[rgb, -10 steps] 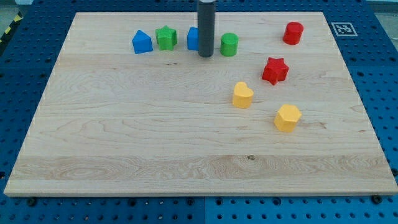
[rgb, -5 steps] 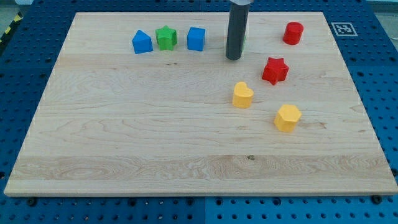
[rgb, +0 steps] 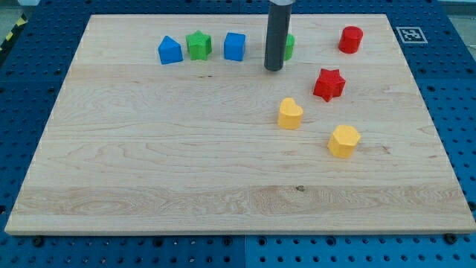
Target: Push green circle parallel to the blue cube
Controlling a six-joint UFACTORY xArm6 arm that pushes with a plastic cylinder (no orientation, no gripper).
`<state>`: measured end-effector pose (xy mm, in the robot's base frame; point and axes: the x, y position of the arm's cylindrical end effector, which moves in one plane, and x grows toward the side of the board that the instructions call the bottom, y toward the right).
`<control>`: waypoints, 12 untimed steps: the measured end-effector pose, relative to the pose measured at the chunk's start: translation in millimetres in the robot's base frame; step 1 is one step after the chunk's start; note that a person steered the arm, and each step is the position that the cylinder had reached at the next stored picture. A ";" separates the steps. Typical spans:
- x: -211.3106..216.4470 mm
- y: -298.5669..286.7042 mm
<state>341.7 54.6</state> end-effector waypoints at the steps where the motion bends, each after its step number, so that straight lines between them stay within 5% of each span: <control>1: 1.5 -17.2; 8: -11.9 -57.1; 12: -7.7 2.2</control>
<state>333.9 56.8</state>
